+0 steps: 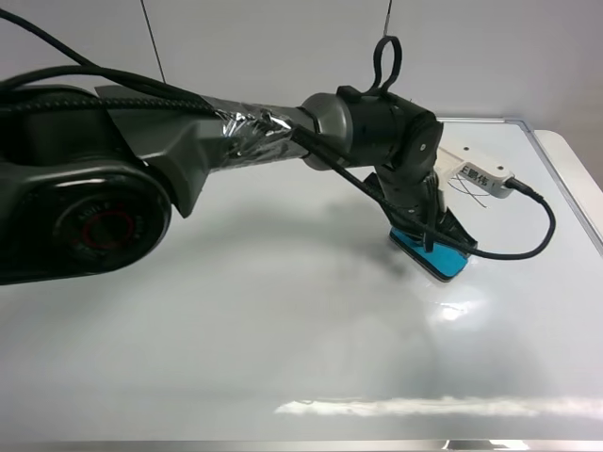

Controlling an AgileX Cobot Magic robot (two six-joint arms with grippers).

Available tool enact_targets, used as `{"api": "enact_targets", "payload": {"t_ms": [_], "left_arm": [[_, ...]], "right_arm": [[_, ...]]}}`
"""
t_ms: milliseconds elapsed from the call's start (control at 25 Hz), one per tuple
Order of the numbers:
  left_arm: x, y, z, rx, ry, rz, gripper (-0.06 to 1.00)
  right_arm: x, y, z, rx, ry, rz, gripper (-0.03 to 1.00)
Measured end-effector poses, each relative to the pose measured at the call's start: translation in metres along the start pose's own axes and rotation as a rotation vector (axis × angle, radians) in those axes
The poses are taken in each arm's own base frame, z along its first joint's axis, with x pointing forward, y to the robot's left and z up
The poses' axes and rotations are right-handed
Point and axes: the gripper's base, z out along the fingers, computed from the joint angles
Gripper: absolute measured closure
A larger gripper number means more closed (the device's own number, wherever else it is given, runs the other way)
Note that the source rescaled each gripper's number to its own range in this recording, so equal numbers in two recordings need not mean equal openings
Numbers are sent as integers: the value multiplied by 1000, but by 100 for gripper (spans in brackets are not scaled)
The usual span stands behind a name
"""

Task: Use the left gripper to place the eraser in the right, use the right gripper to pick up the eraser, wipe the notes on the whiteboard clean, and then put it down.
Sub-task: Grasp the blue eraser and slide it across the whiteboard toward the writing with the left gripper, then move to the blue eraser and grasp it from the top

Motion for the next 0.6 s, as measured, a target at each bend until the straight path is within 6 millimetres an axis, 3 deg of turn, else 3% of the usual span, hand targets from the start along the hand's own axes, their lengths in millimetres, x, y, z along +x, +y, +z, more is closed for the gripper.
{"api": "enact_targets", "payload": {"t_ms": [360, 600], "left_arm": [[-9, -8, -12, 4, 78, 34, 94], [-37, -12, -46, 10, 33, 47, 94]], "right_arm": [[0, 0, 0, 0, 0, 0, -3], [0, 0, 0, 0, 0, 0, -3]]}}
